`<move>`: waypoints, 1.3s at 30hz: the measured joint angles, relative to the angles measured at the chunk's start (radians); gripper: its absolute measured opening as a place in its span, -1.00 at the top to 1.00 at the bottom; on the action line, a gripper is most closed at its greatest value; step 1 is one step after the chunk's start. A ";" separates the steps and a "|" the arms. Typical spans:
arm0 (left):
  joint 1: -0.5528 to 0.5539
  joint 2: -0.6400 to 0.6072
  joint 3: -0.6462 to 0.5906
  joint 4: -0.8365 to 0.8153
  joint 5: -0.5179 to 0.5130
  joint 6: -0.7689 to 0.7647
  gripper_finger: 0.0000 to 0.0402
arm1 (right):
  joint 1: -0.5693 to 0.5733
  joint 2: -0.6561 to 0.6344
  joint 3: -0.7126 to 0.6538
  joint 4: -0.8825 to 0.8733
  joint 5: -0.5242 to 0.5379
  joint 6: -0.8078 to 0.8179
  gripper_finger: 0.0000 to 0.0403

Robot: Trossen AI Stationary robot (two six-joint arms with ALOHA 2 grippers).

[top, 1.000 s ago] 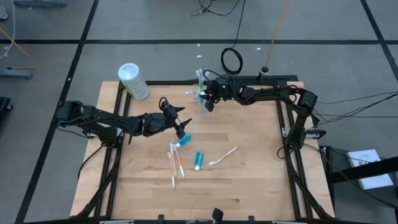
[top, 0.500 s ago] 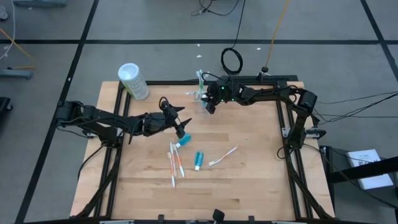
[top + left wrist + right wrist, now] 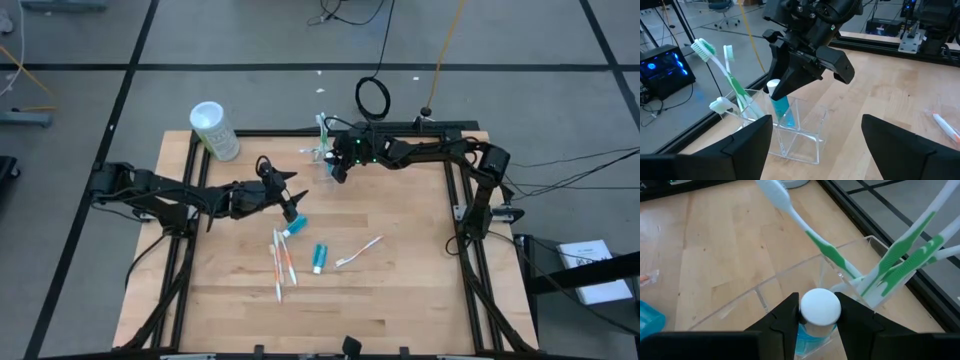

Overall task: Pick & Place toothbrushing station
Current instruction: Put the blue mouthwash bottle into the transparent organizer

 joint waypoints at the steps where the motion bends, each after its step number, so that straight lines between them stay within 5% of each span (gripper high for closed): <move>1: 0.000 0.000 0.000 0.000 0.000 0.000 -0.53 | 0.000 0.000 0.000 0.000 0.000 0.000 0.44; 24: 0.000 0.000 0.000 0.000 0.001 0.000 -0.55 | 0.000 -0.001 0.000 0.005 0.000 0.008 0.18; 39: -0.001 0.000 0.000 -0.042 0.048 -0.061 -0.54 | 0.015 -0.165 -0.002 -0.055 -0.004 -0.001 0.20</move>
